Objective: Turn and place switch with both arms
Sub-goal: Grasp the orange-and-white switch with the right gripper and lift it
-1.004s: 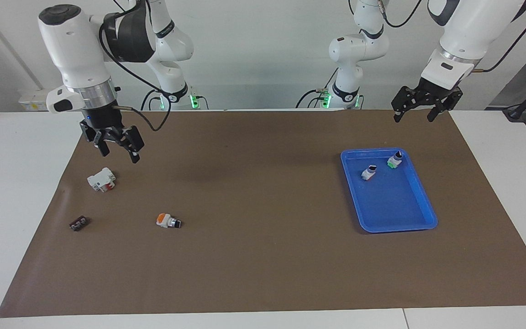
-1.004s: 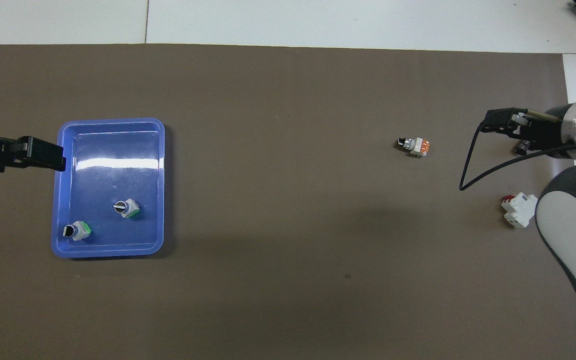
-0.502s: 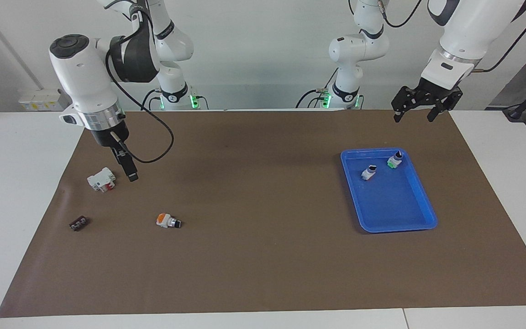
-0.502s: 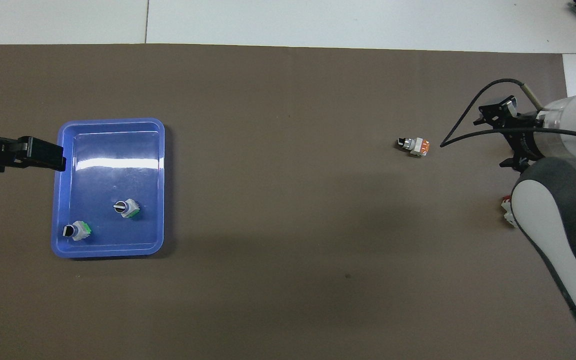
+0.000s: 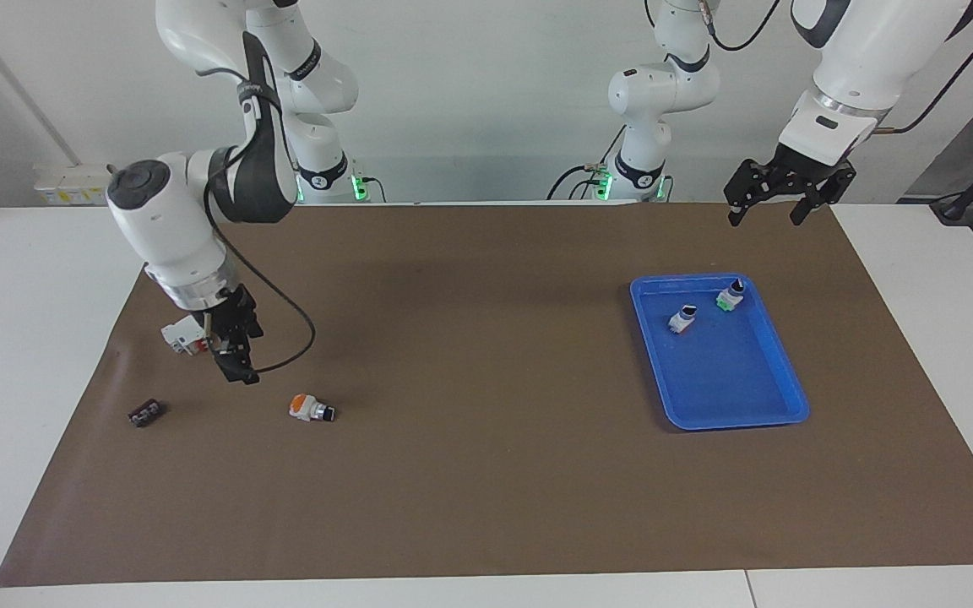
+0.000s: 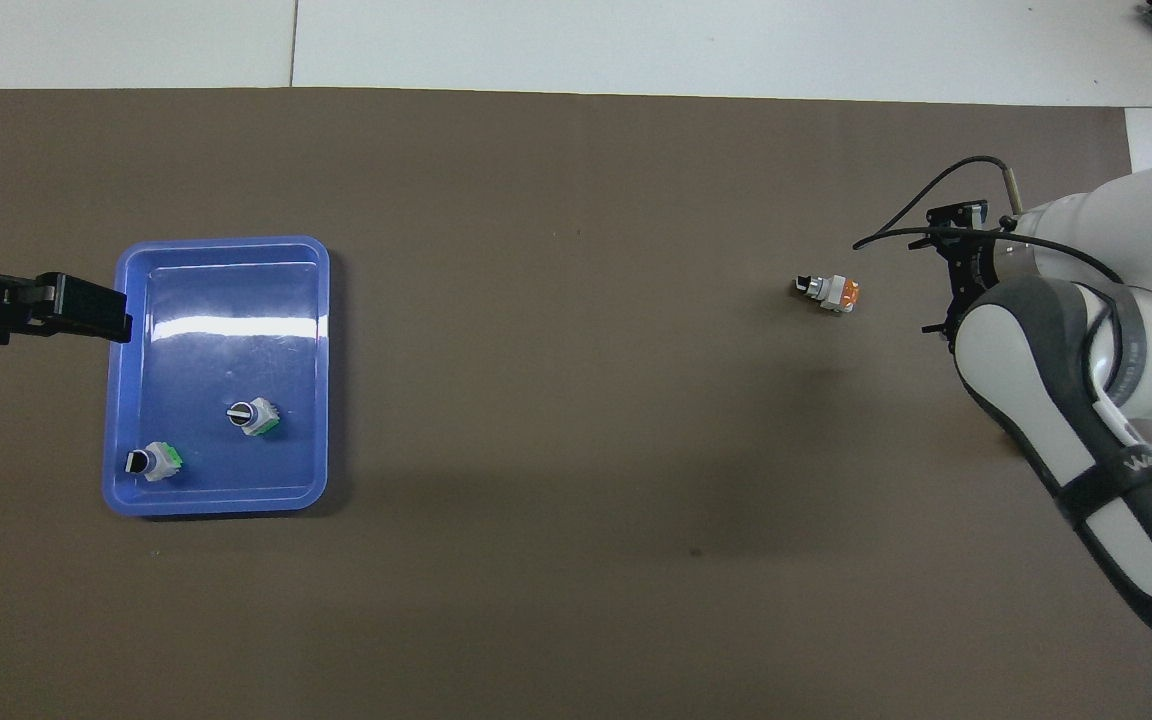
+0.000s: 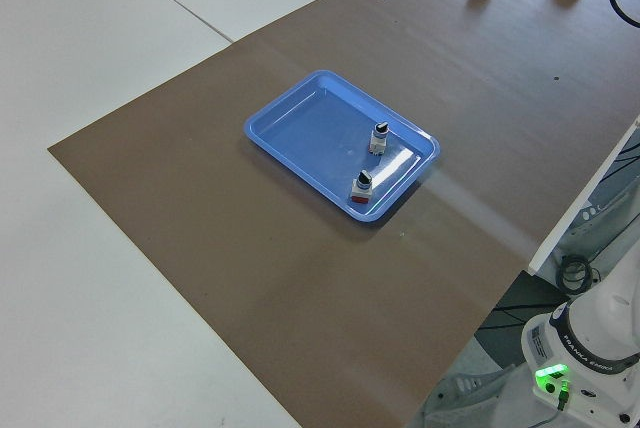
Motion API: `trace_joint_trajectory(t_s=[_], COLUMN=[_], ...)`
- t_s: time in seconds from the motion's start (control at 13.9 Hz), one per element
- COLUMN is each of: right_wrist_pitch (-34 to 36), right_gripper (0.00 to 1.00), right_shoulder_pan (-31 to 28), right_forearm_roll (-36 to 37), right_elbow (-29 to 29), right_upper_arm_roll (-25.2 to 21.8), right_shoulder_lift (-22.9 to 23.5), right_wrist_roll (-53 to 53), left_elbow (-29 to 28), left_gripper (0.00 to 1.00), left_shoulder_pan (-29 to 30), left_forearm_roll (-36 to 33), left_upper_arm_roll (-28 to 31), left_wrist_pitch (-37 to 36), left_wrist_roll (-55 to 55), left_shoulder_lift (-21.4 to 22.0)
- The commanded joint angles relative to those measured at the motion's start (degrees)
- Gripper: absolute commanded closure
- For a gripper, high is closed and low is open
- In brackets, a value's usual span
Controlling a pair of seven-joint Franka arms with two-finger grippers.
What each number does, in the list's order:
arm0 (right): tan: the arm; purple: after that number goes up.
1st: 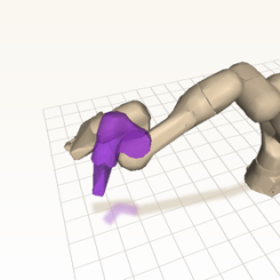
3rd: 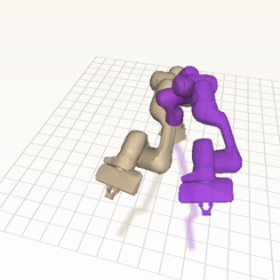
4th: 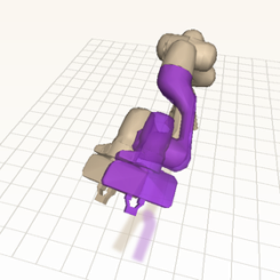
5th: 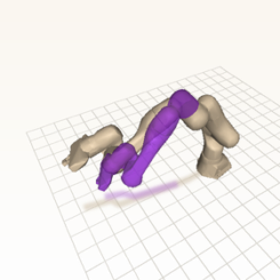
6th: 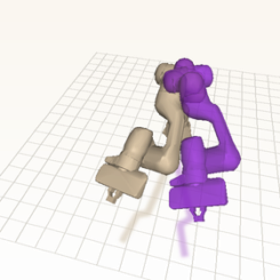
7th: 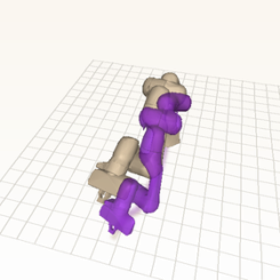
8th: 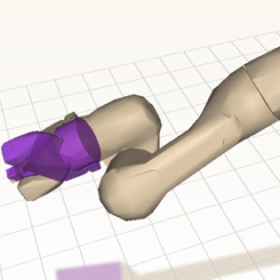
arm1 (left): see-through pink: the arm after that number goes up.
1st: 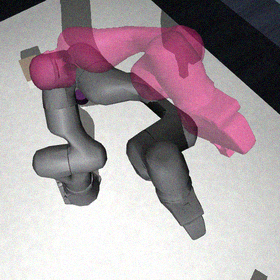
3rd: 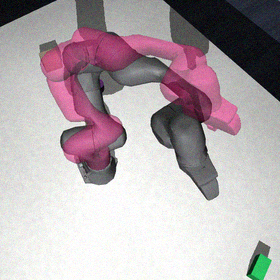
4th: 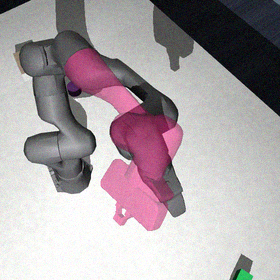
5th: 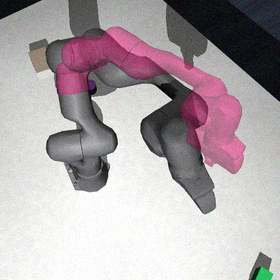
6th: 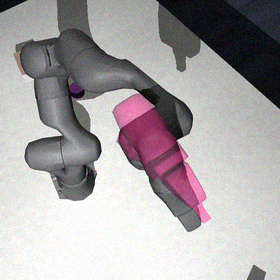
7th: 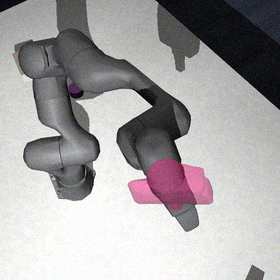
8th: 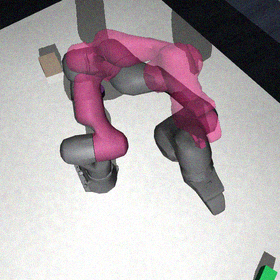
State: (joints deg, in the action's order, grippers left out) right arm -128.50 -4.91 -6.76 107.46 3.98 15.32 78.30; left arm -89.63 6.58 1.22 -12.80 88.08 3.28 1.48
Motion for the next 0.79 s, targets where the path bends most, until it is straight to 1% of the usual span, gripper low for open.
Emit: trace_joint_trajectory(t_s=[0.0,0.14,0.29,0.43,0.57,0.65,0.72], right_wrist_pitch=[-1.8,-1.1,-1.5,-2.3,-2.8,-4.1,-4.9], right_gripper=[0.0,0.0,0.0,0.0,0.0,0.0,0.02], right_shoulder_pan=[-0.5,0.0,0.2,0.2,0.1,0.2,1.0], right_forearm_roll=[-6.2,-10.0,-13.3,-13.6,-13.6,-13.6,-13.6], right_elbow=[-1.0,-0.5,-0.5,-0.9,-1.0,-0.9,-0.9], right_upper_arm_roll=[0.7,0.8,0.8,0.9,0.8,0.9,0.9], right_shoulder_lift=[3.7,5.1,7.3,9.2,9.5,9.8,10.7], right_wrist_roll=[2.9,4.6,4.8,4.8,4.3,4.3,4.4], left_elbow=[-1.9,-1.9,-1.9,-1.9,-1.9,-1.9,-1.9], left_gripper=[0.0,0.0,0.0,0.0,0.0,0.0,0.0], left_shoulder_pan=[0.5,0.5,0.5,0.5,0.5,0.5,0.5], left_forearm_roll=[0.6,0.6,0.6,0.6,0.6,0.6,0.6], left_upper_arm_roll=[0.0,0.0,0.0,0.0,0.0,0.0,0.0], left_wrist_pitch=[0.0,0.0,0.0,0.0,0.0,0.0,0.0], left_wrist_roll=[0.3,0.3,0.2,0.2,0.3,0.3,0.3], left_shoulder_lift=[1.8,1.8,1.8,1.8,1.8,1.8,1.8])
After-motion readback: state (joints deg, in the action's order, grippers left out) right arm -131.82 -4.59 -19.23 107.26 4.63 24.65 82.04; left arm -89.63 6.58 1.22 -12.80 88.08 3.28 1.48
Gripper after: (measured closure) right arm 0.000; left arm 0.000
